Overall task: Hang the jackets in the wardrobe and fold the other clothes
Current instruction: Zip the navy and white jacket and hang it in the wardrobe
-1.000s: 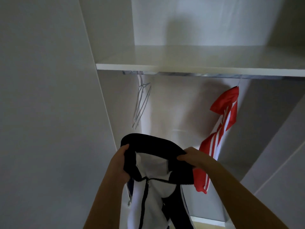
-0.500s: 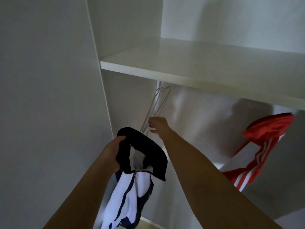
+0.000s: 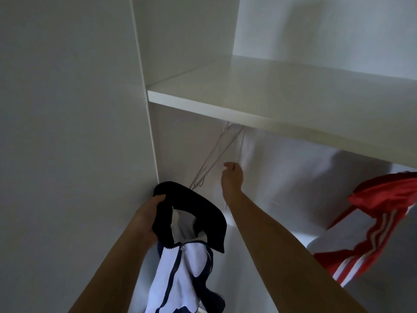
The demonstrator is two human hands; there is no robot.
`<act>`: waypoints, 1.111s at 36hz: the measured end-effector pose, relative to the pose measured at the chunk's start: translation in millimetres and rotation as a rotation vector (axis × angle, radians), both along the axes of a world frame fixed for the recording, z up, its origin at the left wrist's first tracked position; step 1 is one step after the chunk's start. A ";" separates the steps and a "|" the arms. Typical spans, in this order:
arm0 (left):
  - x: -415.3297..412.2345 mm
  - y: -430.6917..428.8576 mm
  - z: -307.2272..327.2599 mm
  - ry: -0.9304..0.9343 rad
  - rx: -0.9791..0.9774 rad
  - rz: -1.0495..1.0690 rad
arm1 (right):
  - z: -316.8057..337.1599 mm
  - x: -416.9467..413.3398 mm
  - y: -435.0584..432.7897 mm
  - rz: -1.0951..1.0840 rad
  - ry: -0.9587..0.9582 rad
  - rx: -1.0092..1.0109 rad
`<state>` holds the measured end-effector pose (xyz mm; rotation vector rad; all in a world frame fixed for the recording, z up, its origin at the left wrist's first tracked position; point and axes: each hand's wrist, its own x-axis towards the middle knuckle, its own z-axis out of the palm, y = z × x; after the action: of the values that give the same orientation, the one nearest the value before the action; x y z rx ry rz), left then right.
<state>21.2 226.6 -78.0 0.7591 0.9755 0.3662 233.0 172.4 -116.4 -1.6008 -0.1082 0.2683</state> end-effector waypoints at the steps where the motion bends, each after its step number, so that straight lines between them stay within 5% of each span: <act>1: -0.7 -0.5 -0.8 -0.007 -0.003 -0.008 | 3.0 1.8 -4.4 -0.035 -0.010 0.000; 18: -17.0 -33.9 -2.9 -0.037 -0.002 -0.211 | 37.1 -33.1 -126.8 -0.193 0.021 0.067; 24: -21.2 -64.4 0.7 -0.053 0.041 -0.252 | 15.9 -73.0 -189.0 -0.178 0.047 -0.026; 31: -18.3 -92.4 1.5 -0.040 0.059 -0.346 | -37.8 -141.1 -269.4 -0.223 -0.145 -0.241; 40: -26.0 -135.6 -0.2 -0.006 0.128 -0.401 | -5.6 -146.5 -305.1 -0.324 -0.100 -0.039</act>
<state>-4.9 91.1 -78.1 1.0460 0.7759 0.0815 86.4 -132.7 -122.0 -1.6423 0.0800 -0.0617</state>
